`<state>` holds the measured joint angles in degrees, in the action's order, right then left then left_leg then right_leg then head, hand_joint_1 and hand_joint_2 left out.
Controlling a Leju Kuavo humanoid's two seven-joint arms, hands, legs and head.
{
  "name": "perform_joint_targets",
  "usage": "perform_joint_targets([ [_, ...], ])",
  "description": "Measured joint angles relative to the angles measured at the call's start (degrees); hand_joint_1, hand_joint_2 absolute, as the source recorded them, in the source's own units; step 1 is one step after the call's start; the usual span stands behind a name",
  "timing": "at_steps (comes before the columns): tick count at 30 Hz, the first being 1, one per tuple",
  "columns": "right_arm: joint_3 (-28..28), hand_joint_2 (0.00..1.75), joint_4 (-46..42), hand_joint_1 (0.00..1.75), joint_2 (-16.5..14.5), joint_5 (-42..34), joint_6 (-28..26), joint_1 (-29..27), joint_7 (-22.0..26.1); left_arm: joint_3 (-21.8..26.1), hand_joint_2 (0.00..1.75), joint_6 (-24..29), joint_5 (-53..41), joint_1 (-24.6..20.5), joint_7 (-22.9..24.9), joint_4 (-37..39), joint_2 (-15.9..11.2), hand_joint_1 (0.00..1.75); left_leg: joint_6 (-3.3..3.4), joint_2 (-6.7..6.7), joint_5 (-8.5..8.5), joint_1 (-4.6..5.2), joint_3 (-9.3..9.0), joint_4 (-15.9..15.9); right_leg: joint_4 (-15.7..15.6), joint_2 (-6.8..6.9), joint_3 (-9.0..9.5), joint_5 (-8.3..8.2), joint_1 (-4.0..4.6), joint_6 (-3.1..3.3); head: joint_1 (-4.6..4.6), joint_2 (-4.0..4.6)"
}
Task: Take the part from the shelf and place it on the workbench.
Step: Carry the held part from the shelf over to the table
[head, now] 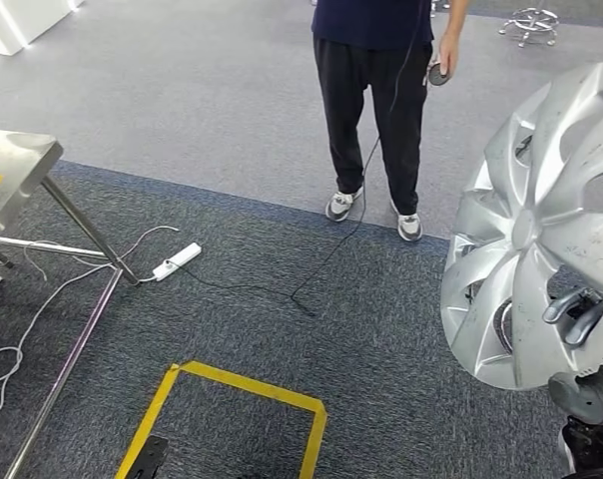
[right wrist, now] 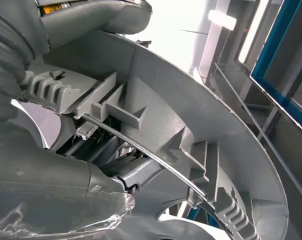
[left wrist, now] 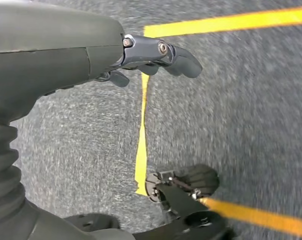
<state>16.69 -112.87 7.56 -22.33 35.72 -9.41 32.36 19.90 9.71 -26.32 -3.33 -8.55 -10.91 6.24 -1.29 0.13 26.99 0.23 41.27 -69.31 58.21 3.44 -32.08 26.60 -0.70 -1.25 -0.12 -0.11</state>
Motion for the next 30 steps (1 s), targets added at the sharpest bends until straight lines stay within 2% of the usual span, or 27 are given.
perform_joint_targets([
  [2, -0.01, 1.75, 0.02, 1.75, -0.02, 0.01, -0.23, 0.18, 0.01, -0.10, 1.75, 1.50, -0.58, -0.11, -0.35, -0.01, -0.15, 0.00, 0.43, -2.96, -2.75, 0.34, -4.33, 7.84, 0.12, 1.39, 0.27, 0.34, 0.29, -0.39, -0.04, 0.00],
  [3, -0.02, 1.75, 0.01, 1.75, -0.02, 0.01, -0.34, 0.21, 0.02, -0.23, 1.75, 2.32, -0.93, -0.21, -0.75, -0.02, -0.18, 0.00, 0.79, -4.12, -3.28, 0.53, -5.65, 10.37, 0.16, 2.03, 0.39, 0.50, 0.49, -0.67, 0.01, 0.00],
  [4, -0.03, 1.75, 0.00, 1.75, -0.02, 0.01, -0.46, 0.21, 0.02, -0.39, 1.75, 3.07, -1.23, -0.27, -1.40, -0.02, -0.16, 0.00, 1.18, -4.74, -3.27, 0.72, -6.18, 11.58, 0.18, 2.68, 0.49, 0.66, 0.68, -0.96, 0.04, 0.00],
  [6, -0.08, 1.75, -0.18, 1.75, -0.02, 0.07, -0.80, 0.03, 0.01, -0.65, 1.75, 4.31, -1.56, -0.17, -3.43, -0.02, -0.09, 0.00, 1.97, -3.36, -3.29, 0.72, -6.06, 11.89, 0.08, 3.75, 0.74, 0.93, 0.68, -1.55, 0.15, 0.00],
  [7, -0.09, 1.75, -0.41, 1.75, -0.02, 0.07, -1.01, -0.21, 0.01, -0.73, 1.75, 5.11, -1.86, -0.06, -4.58, -0.03, -0.04, 0.00, 2.30, -2.61, -3.36, 0.59, -6.09, 12.01, 0.47, 2.98, 0.68, 1.38, 0.52, -1.88, 0.19, 0.00],
  [8, -0.03, 1.75, -0.78, 1.75, -0.02, 0.05, -1.20, -0.61, 0.05, -0.80, 1.75, 5.86, -2.22, 0.00, -5.60, -0.03, 0.04, 0.00, 2.66, -1.84, -3.46, 0.41, -6.15, 12.13, 1.79, 1.51, 0.19, 2.33, 0.35, -2.16, 0.29, 0.00],
  [10, 0.17, 1.75, -1.59, 1.75, -0.02, -0.07, -1.43, -1.54, 0.14, -0.97, 1.75, 6.59, -2.90, -0.07, -6.81, -0.04, 0.27, 0.00, 3.12, -0.32, -3.55, 0.14, -6.23, 12.24, 8.01, -2.12, -2.64, 5.59, 0.13, -2.54, 0.61, 0.00],
  [11, 0.28, 1.75, -1.88, 1.75, -0.03, -0.12, -1.42, -1.98, 0.18, -1.05, 1.75, 6.23, -3.04, -0.11, -7.06, -0.04, 0.41, 0.00, 3.25, 0.48, -3.56, 0.12, -6.23, 12.23, 12.08, -2.91, -4.69, 7.27, 0.13, -2.63, 0.70, 0.00],
  [12, 0.32, 1.75, -2.02, 1.75, -0.03, -0.14, -1.34, -2.36, 0.19, -1.12, 1.75, 5.53, -3.10, -0.08, -7.09, -0.04, 0.51, 0.00, 3.28, 1.29, -3.56, 0.11, -6.24, 12.23, 15.27, -3.19, -6.48, 8.22, 0.13, -2.69, 0.78, 0.00],
  [13, 0.34, 1.75, -2.07, 1.75, -0.04, -0.14, -1.22, -2.71, 0.18, -1.16, 1.75, 4.64, -3.10, 0.02, -6.98, -0.04, 0.58, 0.00, 3.28, 2.10, -3.56, 0.10, -6.25, 12.22, 16.73, -3.27, -7.52, 8.14, 0.12, -2.72, 0.80, 0.00],
  [14, 0.35, 1.75, -2.08, 1.75, -0.04, -0.14, -1.08, -3.05, 0.18, -1.18, 1.75, 3.73, -3.09, 0.16, -6.83, -0.04, 0.60, 0.00, 3.26, 2.92, -3.57, 0.07, -6.30, 12.21, 15.89, -3.33, -7.45, 6.95, 0.09, -2.69, 0.79, 0.00],
  [15, 0.39, 1.75, -2.09, 1.75, -0.04, -0.13, -0.96, -3.35, 0.19, -1.19, 1.75, 2.82, -3.07, 0.32, -6.63, -0.04, 0.60, 0.00, 3.20, 3.74, -3.58, 0.01, -6.36, 12.18, 12.90, -3.70, -6.28, 4.88, 0.00, -2.66, 0.81, 0.00],
  [16, 0.46, 1.75, -2.11, 1.75, -0.05, -0.12, -0.80, -3.57, 0.22, -1.18, 1.75, 1.94, -3.01, 0.48, -6.44, -0.04, 0.59, 0.00, 3.06, 4.55, -3.60, -0.06, -6.40, 12.15, 8.75, -4.84, -4.49, 2.75, -0.21, -2.68, 0.81, 0.00],
  [18, 0.60, 1.75, -2.17, 1.75, -0.07, -0.05, -0.43, -3.88, 0.33, -1.17, 1.75, 0.41, -2.74, 0.68, -6.05, -0.04, 0.53, 0.00, 2.50, 6.03, -3.70, -0.02, -6.14, 11.90, 2.02, -7.36, -1.31, 0.43, -0.67, -2.62, 0.79, 0.00],
  [19, 0.63, 1.75, -2.20, 1.75, -0.08, -0.02, -0.26, -3.96, 0.38, -1.16, 1.75, -0.08, -2.61, 0.76, -5.87, -0.04, 0.50, 0.00, 2.20, 6.56, -3.81, 0.01, -5.92, 11.84, 0.62, -8.19, -0.62, 0.28, -0.79, -2.55, 0.76, 0.00],
  [20, 0.64, 1.75, -2.22, 1.75, -0.08, 0.02, -0.17, -4.02, 0.42, -1.16, 1.75, -0.31, -2.50, 0.80, -5.74, -0.04, 0.48, 0.00, 1.98, 6.89, -3.91, 0.05, -5.73, 11.78, 0.34, -8.23, -0.42, 0.40, -0.79, -2.44, 0.74, 0.00],
  [23, 0.64, 1.75, -2.23, 1.75, -0.09, 0.03, -0.11, -4.05, 0.45, -1.16, 1.75, -0.44, -2.47, 0.89, -5.64, -0.04, 0.46, 0.00, 1.81, 7.12, -4.04, -0.02, -5.61, 11.87, 0.44, -7.96, -0.45, 0.37, -0.68, -2.32, 0.75, 0.00],
  [25, 0.64, 1.75, -2.23, 1.75, -0.11, 0.08, -0.06, -4.02, 0.46, -1.16, 1.75, -0.69, -2.46, 1.22, -5.52, -0.03, 0.31, 0.00, 1.49, 7.64, -4.05, -0.20, -5.47, 11.98, 0.46, -7.24, -0.45, 0.25, -0.64, -1.90, 0.78, 0.00],
  [27, 0.65, 1.75, -2.24, 1.75, -0.19, 0.39, 0.11, -3.93, 0.64, -1.16, 1.75, -1.76, -2.33, 1.48, -5.51, -0.02, 0.14, 0.00, 0.68, 4.78, -1.00, -0.27, -2.98, 6.93, 0.32, -5.06, -0.39, 0.05, -0.55, -0.93, 0.36, 0.00],
  [29, 0.66, 1.75, -2.21, 1.75, -0.25, 0.86, 0.34, -3.72, 0.81, -1.17, 1.75, -2.42, -2.22, 1.27, -5.61, -0.02, 0.13, 0.00, 0.00, 1.03, 3.13, -0.22, 0.99, -1.63, 0.18, -2.67, -0.33, 0.03, -0.41, -0.28, -0.07, 0.00],
  [30, 0.66, 1.75, -2.16, 1.75, -0.25, 1.04, 0.42, -3.52, 0.80, -1.17, 1.75, -2.26, -2.23, 1.13, -5.60, -0.02, 0.15, 0.00, -0.11, 0.69, 3.57, -0.25, 1.93, -3.74, 0.18, -1.83, -0.30, 0.08, -0.34, -0.22, -0.08, 0.00],
])
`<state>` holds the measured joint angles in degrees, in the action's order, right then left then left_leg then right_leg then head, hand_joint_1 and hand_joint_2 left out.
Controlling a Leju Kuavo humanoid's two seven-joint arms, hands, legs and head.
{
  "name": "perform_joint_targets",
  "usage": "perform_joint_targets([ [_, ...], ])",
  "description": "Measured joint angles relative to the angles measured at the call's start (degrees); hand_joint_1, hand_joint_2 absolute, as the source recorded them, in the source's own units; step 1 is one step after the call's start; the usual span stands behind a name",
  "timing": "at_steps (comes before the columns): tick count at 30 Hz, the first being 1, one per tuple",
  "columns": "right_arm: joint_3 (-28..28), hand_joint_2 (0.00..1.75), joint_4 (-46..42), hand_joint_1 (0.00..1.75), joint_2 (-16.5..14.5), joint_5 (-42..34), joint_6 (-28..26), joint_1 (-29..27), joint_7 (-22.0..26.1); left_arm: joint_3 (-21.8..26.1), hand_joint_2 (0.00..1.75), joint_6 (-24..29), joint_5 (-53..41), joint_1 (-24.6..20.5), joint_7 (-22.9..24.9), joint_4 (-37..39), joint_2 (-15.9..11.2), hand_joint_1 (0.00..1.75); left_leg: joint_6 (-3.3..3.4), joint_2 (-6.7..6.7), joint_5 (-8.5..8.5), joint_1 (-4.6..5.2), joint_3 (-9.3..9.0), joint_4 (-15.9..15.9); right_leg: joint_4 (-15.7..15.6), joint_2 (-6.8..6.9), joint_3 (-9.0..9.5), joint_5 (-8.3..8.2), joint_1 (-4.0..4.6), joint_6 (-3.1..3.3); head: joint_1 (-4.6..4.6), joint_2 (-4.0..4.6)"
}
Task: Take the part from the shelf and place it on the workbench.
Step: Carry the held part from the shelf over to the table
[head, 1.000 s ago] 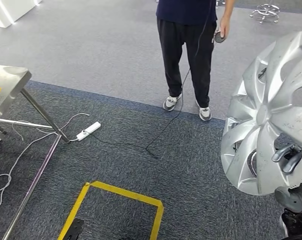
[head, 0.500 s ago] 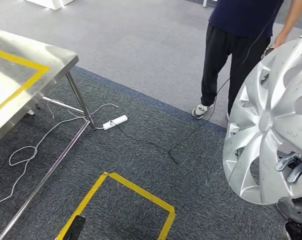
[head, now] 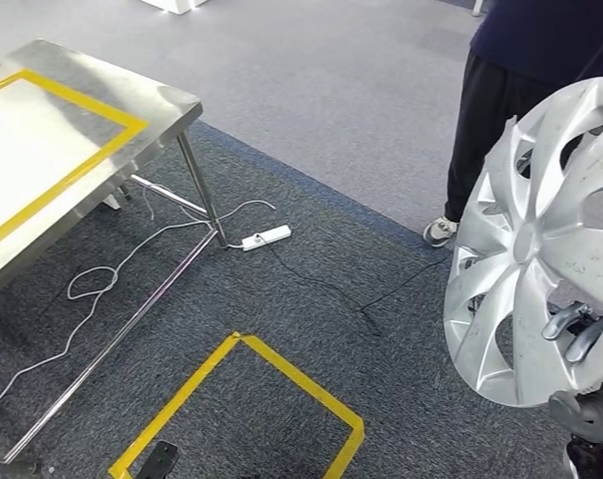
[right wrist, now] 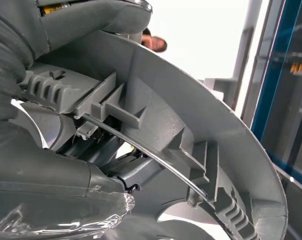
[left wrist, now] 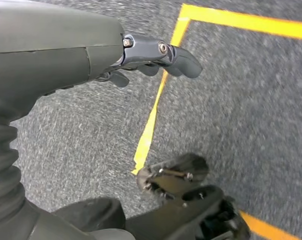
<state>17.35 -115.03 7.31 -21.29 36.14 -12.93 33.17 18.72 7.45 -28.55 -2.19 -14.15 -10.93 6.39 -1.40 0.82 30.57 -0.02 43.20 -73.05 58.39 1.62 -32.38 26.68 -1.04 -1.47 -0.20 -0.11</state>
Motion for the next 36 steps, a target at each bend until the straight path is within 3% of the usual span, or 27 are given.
perform_joint_targets([
  [1, 0.00, 1.75, 0.07, 1.75, -0.01, 0.09, 0.04, 0.32, -0.03, 0.00, 1.75, 0.19, -0.01, -0.13, 0.09, 0.00, 0.01, 0.00, -0.01, -0.16, -0.64, 0.00, -0.13, 0.03, 0.00, 0.80, 0.06, 0.05, 0.04, 0.02, 0.00, 0.00],
  [2, 0.00, 1.75, 0.16, 1.75, -0.01, 0.13, 0.02, 0.69, -0.10, 0.01, 1.75, 0.33, -0.01, -0.26, 0.20, 0.00, 0.01, 0.00, 0.08, -0.40, -2.16, 0.03, -1.37, 2.21, 0.00, 1.53, 0.17, 0.11, 0.08, -0.01, -0.01, 0.00],
  [4, 0.01, 1.75, 0.32, 1.75, 0.00, 0.13, -0.13, 1.49, -0.27, 0.02, 1.75, 0.54, 0.01, -0.66, 0.43, -0.01, 0.01, 0.00, 0.56, -2.95, -5.44, 0.47, -5.69, 9.89, 0.07, 2.85, 0.50, 0.38, 0.31, -0.31, -0.03, 0.00],
  [6, 0.09, 1.75, 0.42, 1.75, 0.01, 0.16, -0.30, 1.95, -0.44, 0.03, 1.75, 0.80, 0.02, -1.13, 0.64, -0.02, 0.09, 0.00, 1.26, -5.39, -6.54, 0.99, -8.29, 14.90, 0.12, 4.11, 0.78, 0.71, 0.73, -0.79, -0.02, 0.00],
  [7, 0.13, 1.75, 0.44, 1.75, 0.01, 0.20, -0.37, 2.08, -0.51, 0.03, 1.75, 0.90, 0.01, -1.24, 0.78, -0.01, 0.15, 0.00, 1.54, -5.60, -6.35, 1.19, -8.46, 15.60, 0.09, 4.79, 0.90, 0.84, 0.92, -1.05, -0.01, 0.00],
  [8, 0.17, 1.75, 0.45, 1.75, 0.01, 0.32, -0.47, 2.20, -0.59, 0.03, 1.75, 0.95, 0.00, -1.22, 0.91, -0.01, 0.22, 0.00, 1.90, -4.79, -6.41, 1.14, -8.33, 15.70, -0.05, 5.51, 1.11, 0.93, 0.95, -1.29, 0.02, 0.00],
  [9, 0.17, 1.75, 0.45, 1.75, 0.01, 0.50, -0.58, 2.33, -0.66, 0.04, 1.75, 0.98, -0.03, -1.06, 1.03, 0.00, 0.26, 0.00, 2.19, -4.05, -6.50, 1.03, -8.33, 15.84, 0.02, 5.35, 1.22, 1.18, 0.88, -1.62, 0.07, 0.00],
  [11, 0.26, 1.75, 0.43, 1.75, 0.01, 0.88, -0.81, 2.38, -0.72, 0.09, 1.75, 1.08, -0.15, -0.85, 1.22, 0.00, 0.27, 0.00, 2.83, -2.55, -6.69, 0.65, -8.45, 16.09, 2.46, 2.64, 0.34, 2.96, 0.58, -2.19, 0.24, 0.00],
  [13, 0.40, 1.75, 0.43, 1.75, 0.01, 0.99, -0.89, 2.24, -0.71, 0.14, 1.75, 1.14, -0.27, -0.83, 1.29, 0.00, 0.34, 0.00, 3.24, -1.01, -6.76, 0.40, -8.50, 16.13, 9.38, -0.59, -2.95, 6.39, 0.37, -2.51, 0.54, 0.00],
  [14, 0.45, 1.75, 0.44, 1.75, 0.01, 0.85, -0.80, 2.15, -0.70, 0.14, 1.75, 1.13, -0.32, -0.82, 1.31, 0.00, 0.39, 0.00, 3.33, -0.16, -6.78, 0.37, -8.50, 16.12, 13.19, -1.14, -4.93, 7.82, 0.35, -2.61, 0.62, 0.00],
  [15, 0.46, 1.75, 0.48, 1.75, 0.01, 0.53, -0.62, 2.06, -0.69, 0.15, 1.75, 1.10, -0.38, -0.78, 1.34, 0.00, 0.42, 0.00, 3.36, 0.72, -6.78, 0.35, -8.51, 16.11, 15.65, -1.32, -6.37, 8.30, 0.35, -2.68, 0.65, 0.00],
  [16, 0.45, 1.75, 0.52, 1.75, 0.01, 0.14, -0.39, 2.00, -0.69, 0.16, 1.75, 1.09, -0.45, -0.72, 1.37, 0.00, 0.42, 0.00, 3.35, 1.59, -6.78, 0.32, -8.55, 16.08, 16.09, -1.38, -6.91, 7.68, 0.33, -2.71, 0.65, 0.00],
  [18, 0.44, 1.75, 0.60, 1.75, 0.01, -0.56, 0.05, 1.99, -0.69, 0.21, 1.75, 1.06, -0.61, -0.68, 1.43, 0.00, 0.40, 0.00, 3.16, 3.38, -6.80, 0.16, -8.69, 16.00, 10.54, -2.03, -4.79, 3.64, 0.11, -2.78, 0.66, 0.00],
  [20, 0.44, 1.75, 0.67, 1.75, 0.01, -0.81, 0.25, 2.05, -0.73, 0.24, 1.75, 1.04, -0.76, -0.75, 1.43, -0.01, 0.36, 0.00, 2.58, 5.04, -6.85, 0.11, -8.57, 15.76, 3.31, -4.65, -1.47, 0.82, -0.42, -2.91, 0.64, 0.00],
  [22, 0.44, 1.75, 0.74, 1.75, 0.01, -0.78, 0.23, 2.05, -0.92, 0.26, 1.75, 1.03, -0.81, -0.69, 1.44, -0.01, 0.30, 0.00, 1.81, 6.41, -7.21, 0.04, -7.99, 15.67, 0.67, -6.20, -0.19, 0.64, -0.62, -2.59, 0.61, 0.00],
  [24, 0.44, 1.75, 0.74, 1.75, 0.01, -0.66, 0.14, 2.06, -1.13, 0.27, 1.75, 1.02, -0.86, -0.35, 1.48, 0.00, 0.21, 0.00, 1.16, 7.30, -7.59, -0.18, -7.48, 15.79, 0.56, -5.10, -0.19, 0.46, -0.52, -1.87, 0.61, 0.00],
  [26, 0.45, 1.75, 0.73, 1.75, 0.01, -0.61, 0.06, 2.11, -1.18, 0.27, 1.75, 0.98, -0.92, -0.08, 1.56, 0.00, 0.14, 0.00, 0.56, 4.95, -6.37, 0.04, -6.51, 14.09, 0.44, -3.75, -0.10, 0.31, -0.54, -1.12, 0.32, 0.00],
  [28, 0.48, 1.75, 0.72, 1.75, 0.01, -0.61, 0.05, 2.05, -1.17, 0.27, 1.75, 0.91, -0.98, -0.12, 1.63, 0.00, 0.22, 0.00, 0.12, 1.14, -2.91, 0.22, -3.44, 7.69, 0.35, -2.20, -0.01, 0.32, -0.38, -0.57, -0.04, 0.00],
  [30, 0.46, 1.75, 0.72, 1.75, 0.01, -0.67, 0.20, 1.96, -1.24, 0.26, 1.75, 0.80, -1.14, -0.21, 1.82, 0.00, 0.31, 0.00, 0.04, -0.11, -0.20, 0.08, 0.03, 0.50, 0.36, -0.56, 0.01, 0.41, -0.14, -0.32, -0.10, 0.00],
  [31, 0.45, 1.75, 0.72, 1.75, 0.01, -0.73, 0.28, 1.95, -1.30, 0.26, 1.75, 0.75, -1.25, -0.19, 1.97, 0.00, 0.33, 0.00, 0.13, -0.20, -0.28, 0.07, 0.62, -0.76, 0.37, 0.21, 0.05, 0.46, -0.06, -0.27, -0.11, 0.00],
  [32, 0.44, 1.75, 0.72, 1.75, 0.01, -0.80, 0.33, 1.99, -1.37, 0.26, 1.75, 0.72, -1.35, -0.16, 2.15, 0.00, 0.33, 0.00, 0.30, -0.29, -1.41, 0.09, 0.02, 0.29, 0.37, 0.96, 0.13, 0.52, 0.03, -0.23, -0.12, 0.00],
  [33, 0.44, 1.75, 0.72, 1.75, 0.01, -0.86, 0.33, 2.09, -1.43, 0.25, 1.75, 0.70, -1.43, -0.16, 2.28, 0.00, 0.32, 0.00, 0.57, -0.70, -3.23, 0.19, -1.67, 3.35, 0.37, 1.69, 0.27, 0.60, 0.12, -0.24, -0.11, 0.00],
  [34, 0.44, 1.75, 0.73, 1.75, 0.01, -0.91, 0.34, 2.22, -1.46, 0.25, 1.75, 0.70, -1.47, -0.20, 2.37, 0.00, 0.32, 0.00, 0.95, -2.05, -5.00, 0.43, -3.91, 7.36, 0.37, 2.35, 0.44, 0.71, 0.23, -0.31, -0.12, 0.00],
  [36, 0.45, 1.75, 0.74, 1.75, 0.01, -1.02, 0.34, 2.45, -1.48, 0.25, 1.75, 0.68, -1.55, -0.52, 2.46, -0.01, 0.32, 0.00, 1.63, -4.85, -6.71, 1.10, -7.32, 13.78, 0.47, 3.53, 0.67, 1.05, 0.68, -0.68, -0.11, 0.00],
])
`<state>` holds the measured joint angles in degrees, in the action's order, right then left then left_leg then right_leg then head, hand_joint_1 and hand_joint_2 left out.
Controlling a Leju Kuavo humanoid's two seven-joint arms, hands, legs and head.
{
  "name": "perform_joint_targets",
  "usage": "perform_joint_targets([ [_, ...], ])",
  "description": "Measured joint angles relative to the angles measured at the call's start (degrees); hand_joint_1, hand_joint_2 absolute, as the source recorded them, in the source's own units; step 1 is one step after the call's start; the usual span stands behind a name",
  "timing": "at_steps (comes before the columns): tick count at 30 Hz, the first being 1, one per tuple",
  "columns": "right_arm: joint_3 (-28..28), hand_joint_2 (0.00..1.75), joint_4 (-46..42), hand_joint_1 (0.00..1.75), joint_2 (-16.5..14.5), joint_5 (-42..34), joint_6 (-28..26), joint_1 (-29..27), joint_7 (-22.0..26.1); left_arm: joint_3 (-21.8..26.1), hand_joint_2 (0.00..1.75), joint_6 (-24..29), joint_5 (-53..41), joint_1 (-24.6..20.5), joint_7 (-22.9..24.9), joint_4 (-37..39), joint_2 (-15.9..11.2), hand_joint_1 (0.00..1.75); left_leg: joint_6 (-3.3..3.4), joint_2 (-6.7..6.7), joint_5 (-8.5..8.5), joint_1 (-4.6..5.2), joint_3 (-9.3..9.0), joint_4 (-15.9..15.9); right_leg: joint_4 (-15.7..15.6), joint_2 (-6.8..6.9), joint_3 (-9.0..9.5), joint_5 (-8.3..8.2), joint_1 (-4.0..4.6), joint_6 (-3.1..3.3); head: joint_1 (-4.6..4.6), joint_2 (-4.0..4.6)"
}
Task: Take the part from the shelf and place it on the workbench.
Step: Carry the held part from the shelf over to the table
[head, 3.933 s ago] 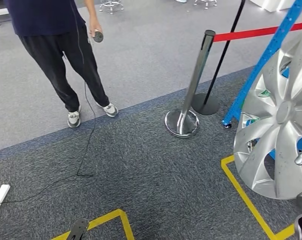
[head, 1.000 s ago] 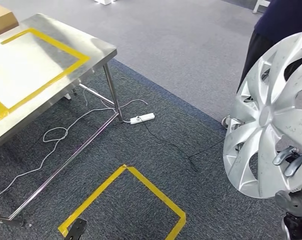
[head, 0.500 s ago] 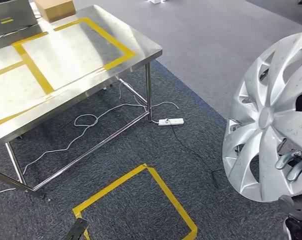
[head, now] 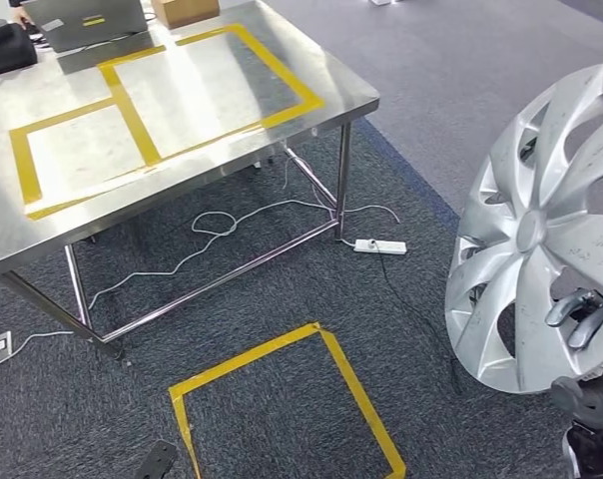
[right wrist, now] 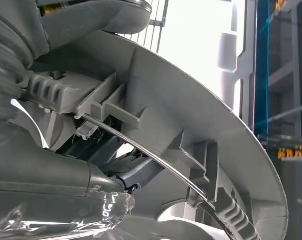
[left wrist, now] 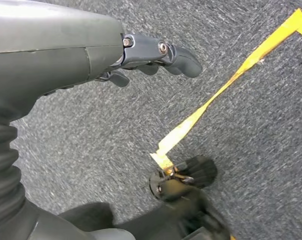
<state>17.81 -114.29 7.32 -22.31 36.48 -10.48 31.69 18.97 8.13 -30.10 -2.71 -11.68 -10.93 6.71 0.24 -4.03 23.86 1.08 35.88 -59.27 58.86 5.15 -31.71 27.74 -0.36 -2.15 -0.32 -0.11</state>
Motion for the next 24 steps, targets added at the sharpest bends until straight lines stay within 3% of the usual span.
perform_joint_targets([
  [1, 0.01, 1.75, 0.00, 1.75, 0.00, -0.05, 0.01, 0.11, 0.00, 0.00, 1.75, -0.05, -0.08, -0.16, 0.01, 0.00, 0.02, 0.00, 0.23, -0.72, -0.01, 0.25, -0.56, 1.28, -0.04, 0.63, 0.11, 0.13, 0.20, -0.22, 0.02, 0.00],
  [3, 0.01, 1.75, -0.01, 1.75, 0.00, -0.10, 0.04, 0.26, -0.02, 0.00, 1.75, -0.19, -0.30, -0.26, 0.01, 0.00, 0.07, 0.00, 0.64, 0.55, -0.03, 0.20, -0.49, 1.74, -0.31, 1.98, 0.39, 0.36, 0.36, -0.69, 0.09, 0.00],
  [4, 0.01, 1.75, -0.01, 1.75, 0.00, -0.10, 0.05, 0.32, -0.07, 0.01, 1.75, -0.25, -0.40, -0.20, 0.03, 0.00, 0.08, 0.00, 0.89, 1.34, -0.13, 0.04, -0.53, 1.91, -0.10, 1.70, 0.42, 0.72, 0.30, -0.99, 0.15, 0.00],
  [6, 0.04, 1.75, -0.02, 1.75, 0.00, -0.10, 0.03, 0.30, -0.11, 0.03, 1.75, -0.32, -0.50, -0.18, 0.07, 0.00, 0.03, 0.00, 1.46, 2.76, -0.41, -0.39, -0.69, 2.20, 3.24, -1.05, -0.91, 2.95, 0.05, -1.50, 0.41, -0.01],
  [8, 0.08, 1.75, -0.01, 1.75, 0.00, -0.05, -0.02, 0.18, -0.15, 0.04, 1.75, -0.36, -0.68, -0.28, 0.10, 0.01, -0.03, 0.00, 1.74, 4.23, -0.50, -0.51, -0.67, 2.21, 10.76, -4.07, -4.43, 6.47, -0.15, -1.79, 0.73, -0.01],
  [9, 0.09, 1.75, -0.01, 1.75, 0.00, 0.03, -0.04, 0.07, -0.15, 0.04, 1.75, -0.39, -0.82, -0.28, 0.11, 0.01, -0.01, 0.00, 1.79, 5.07, -0.53, -0.53, -0.66, 2.21, 14.21, -4.64, -6.26, 7.58, -0.16, -1.88, 0.82, 0.00],
  [10, 0.09, 1.75, 0.00, 1.75, 0.00, 0.12, -0.08, -0.07, -0.15, 0.04, 1.75, -0.42, -0.96, -0.24, 0.18, 0.01, -0.01, 0.00, 1.78, 5.94, -0.55, -0.54, -0.66, 2.20, 15.96, -4.86, -7.38, 7.65, -0.17, -1.92, 0.85, 0.00],
  [11, 0.09, 1.75, 0.00, 1.75, 0.00, 0.23, -0.14, -0.21, -0.09, 0.04, 1.75, -0.45, -1.10, -0.20, 0.30, 0.01, -0.02, 0.00, 1.75, 6.81, -0.57, -0.56, -0.69, 2.19, 15.53, -4.98, -7.51, 6.61, -0.19, -1.92, 0.87, 0.00],
  [12, 0.09, 1.75, -0.01, 1.75, 0.00, 0.34, -0.22, -0.31, -0.01, 0.04, 1.75, -0.46, -1.25, -0.18, 0.44, 0.01, -0.04, 0.00, 1.68, 7.66, -0.62, -0.61, -0.74, 2.18, 12.89, -5.20, -6.53, 4.66, -0.26, -1.90, 0.87, 0.00],
  [14, 0.15, 1.75, -0.02, 1.75, 0.00, 0.48, -0.41, -0.50, 0.21, 0.04, 1.75, -0.48, -1.47, -0.23, 0.66, 0.01, -0.15, 0.00, 1.28, 9.30, -0.71, -0.63, -0.67, 2.00, 4.83, -7.50, -3.06, 0.82, -0.70, -1.89, 0.90, 0.00],
  [16, 0.33, 1.75, -0.04, 1.75, -0.01, 0.52, -0.48, -0.74, 0.36, 0.04, 1.75, -0.50, -1.58, -0.32, 0.69, -0.01, -0.32, 0.00, 0.65, 10.70, -0.98, -0.64, -0.22, 1.82, 0.24, -9.58, -0.87, -0.45, -1.03, -1.60, 0.86, 0.00],
  [18, 0.47, 1.75, -0.07, 1.75, -0.02, 0.53, -0.49, -0.88, 0.42, 0.03, 1.75, -0.55, -1.66, -0.22, 0.69, -0.01, -0.52, 0.00, -0.04, 11.92, -1.42, -0.80, 0.27, 1.91, -0.06, -9.02, -0.65, -0.43, -0.94, -0.92, 0.82, 0.00],
  [19, 0.49, 1.75, -0.07, 1.75, -0.03, 0.54, -0.54, -0.86, 0.42, 0.03, 1.75, -0.58, -1.70, -0.10, 0.69, -0.01, -0.62, 0.00, -0.38, 11.80, -1.38, -0.80, 0.44, 1.85, -0.11, -8.38, -0.65, -0.55, -0.94, -0.55, 0.83, 0.00],
  [21, 0.57, 1.75, -0.14, 1.75, -0.08, 0.62, -0.78, -0.87, 0.42, 0.01, 1.75, -0.66, -1.82, -0.13, 0.69, 0.00, -0.74, 0.00, -1.04, 9.21, 0.45, -0.62, 1.76, -0.77, -0.33, -6.93, -0.48, -0.73, -1.09, 0.20, 0.34, 0.00],
  [23, 0.77, 1.75, -0.22, 1.75, -0.16, 0.86, -1.03, -0.98, 0.39, -0.02, 1.75, -0.75, -2.05, -0.45, 0.69, -0.01, -0.64, 0.00, -1.61, 5.84, 4.15, -0.68, 5.05, -7.71, -0.37, -5.39, -0.43, -0.68, -0.98, 0.62, -0.15, 0.00],
  [24, 0.85, 1.75, -0.24, 1.75, -0.22, 1.01, -1.11, -1.04, 0.38, -0.04, 1.75, -0.78, -2.17, -0.58, 0.69, 0.00, -0.61, 0.00, -1.78, 5.13, 5.62, -0.81, 6.80, -11.40, -0.37, -4.60, -0.43, -0.64, -0.91, 0.69, -0.14, 0.00],
])
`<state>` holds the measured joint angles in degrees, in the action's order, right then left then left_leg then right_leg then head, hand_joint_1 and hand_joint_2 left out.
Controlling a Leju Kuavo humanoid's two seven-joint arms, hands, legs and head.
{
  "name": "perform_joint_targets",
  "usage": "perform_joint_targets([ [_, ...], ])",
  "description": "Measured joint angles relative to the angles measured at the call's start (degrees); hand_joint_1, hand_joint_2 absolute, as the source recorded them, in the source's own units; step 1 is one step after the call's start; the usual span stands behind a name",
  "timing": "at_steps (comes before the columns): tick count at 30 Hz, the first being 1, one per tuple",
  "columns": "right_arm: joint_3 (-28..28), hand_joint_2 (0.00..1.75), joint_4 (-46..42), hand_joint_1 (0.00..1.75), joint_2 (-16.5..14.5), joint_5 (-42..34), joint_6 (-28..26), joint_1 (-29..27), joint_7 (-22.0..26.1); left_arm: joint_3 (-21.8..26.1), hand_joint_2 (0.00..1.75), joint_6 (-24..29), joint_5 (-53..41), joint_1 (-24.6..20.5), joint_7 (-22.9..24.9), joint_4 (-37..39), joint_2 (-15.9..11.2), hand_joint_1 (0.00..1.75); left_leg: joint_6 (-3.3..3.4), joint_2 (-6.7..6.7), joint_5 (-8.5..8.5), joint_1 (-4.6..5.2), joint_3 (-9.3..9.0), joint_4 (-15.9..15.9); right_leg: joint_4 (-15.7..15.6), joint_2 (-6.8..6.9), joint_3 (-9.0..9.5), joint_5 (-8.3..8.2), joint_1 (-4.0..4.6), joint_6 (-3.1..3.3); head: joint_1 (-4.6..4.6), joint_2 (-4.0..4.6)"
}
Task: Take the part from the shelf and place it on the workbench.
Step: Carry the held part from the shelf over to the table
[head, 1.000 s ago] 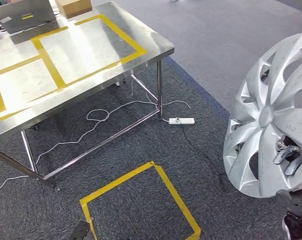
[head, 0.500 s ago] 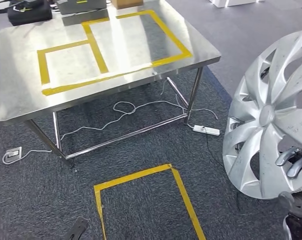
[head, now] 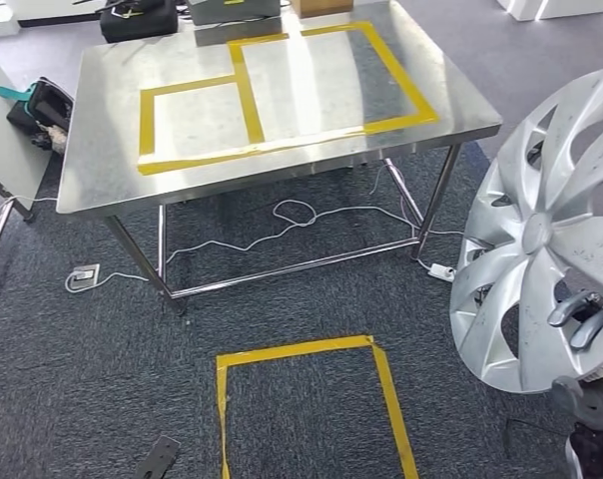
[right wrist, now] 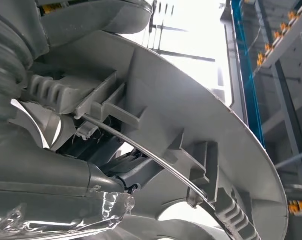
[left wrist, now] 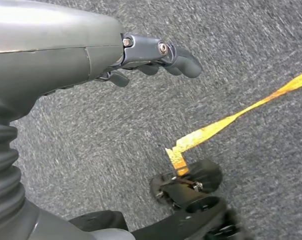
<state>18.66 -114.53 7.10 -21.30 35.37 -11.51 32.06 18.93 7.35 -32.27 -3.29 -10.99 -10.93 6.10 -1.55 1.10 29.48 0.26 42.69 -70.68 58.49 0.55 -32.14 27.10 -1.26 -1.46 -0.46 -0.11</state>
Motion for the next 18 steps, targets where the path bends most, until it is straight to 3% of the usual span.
perform_joint_targets([
  [1, 0.05, 1.75, 0.00, 1.75, -0.06, 0.11, -0.06, -0.05, -0.02, -0.03, 1.75, -0.02, -0.10, -0.04, 0.00, 0.00, 0.02, 0.00, -0.09, -0.30, 0.55, -0.11, 1.04, -2.29, 0.00, 0.80, 0.02, 0.04, 0.05, 0.04, -0.01, 0.00],
  [2, 0.05, 1.75, -0.01, 1.75, -0.11, 0.17, -0.11, -0.08, -0.03, -0.05, 1.75, -0.03, -0.14, -0.03, 0.00, 0.00, 0.03, 0.00, -0.10, -0.44, 0.04, -0.17, 1.05, -2.52, 0.00, 1.57, 0.06, 0.09, 0.06, 0.03, -0.02, 0.00],
  [3, 0.06, 1.75, -0.03, 1.75, -0.14, 0.21, -0.16, -0.10, -0.04, -0.07, 1.75, -0.04, -0.15, -0.02, 0.00, 0.00, 0.02, 0.00, -0.03, -0.60, -1.35, -0.20, -0.09, -0.57, 0.00, 2.24, 0.16, 0.16, 0.07, -0.04, -0.02, 0.00],
  [5, 0.10, 1.75, -0.16, 1.75, -0.15, 0.33, -0.31, -0.11, -0.02, -0.11, 1.75, -0.07, -0.18, -0.08, 0.00, -0.01, -0.02, 0.00, 0.28, -1.31, -4.59, -0.17, -4.43, 6.90, 0.03, 3.17, 0.33, 0.41, 0.17, -0.42, -0.02, 0.00],
  [7, 0.17, 1.75, -0.33, 1.75, -0.15, 0.83, -0.63, -0.04, 0.08, -0.16, 1.75, -0.12, -0.26, -0.10, 0.00, -0.02, -0.04, 0.00, 0.74, -1.91, -5.69, -0.08, -7.43, 12.13, 0.08, 3.72, 0.31, 0.66, 0.44, -1.00, 0.10, 0.00],
  [8, 0.19, 1.75, -0.39, 1.75, -0.15, 1.18, -0.85, 0.01, 0.14, -0.19, 1.75, -0.14, -0.36, -0.03, 0.00, -0.01, -0.01, 0.00, 0.85, -2.01, -5.61, -0.07, -7.91, 13.04, 0.11, 3.90, 0.19, 0.78, 0.61, -0.97, 0.18, 0.00],
  [11, 0.22, 1.75, -0.49, 1.75, -0.15, 2.30, -1.52, 0.02, 0.36, -0.24, 1.75, -0.19, -0.79, 0.16, -0.09, -0.01, 0.00, 0.00, 0.90, -1.96, -5.60, -0.09, -7.94, 13.33, -0.20, 3.88, 0.23, 0.69, 0.74, -0.35, 0.37, 0.00],
  [18, 0.25, 1.75, -0.92, 1.75, -0.18, 3.05, -2.15, -0.23, 0.92, -0.33, 1.75, -0.86, -1.10, -0.02, -0.75, -0.01, -0.12, 0.00, 1.55, -2.05, -5.43, 0.01, -7.91, 13.30, -1.27, 3.71, 0.78, 0.05, 0.68, -1.43, 0.37, 0.00],
])
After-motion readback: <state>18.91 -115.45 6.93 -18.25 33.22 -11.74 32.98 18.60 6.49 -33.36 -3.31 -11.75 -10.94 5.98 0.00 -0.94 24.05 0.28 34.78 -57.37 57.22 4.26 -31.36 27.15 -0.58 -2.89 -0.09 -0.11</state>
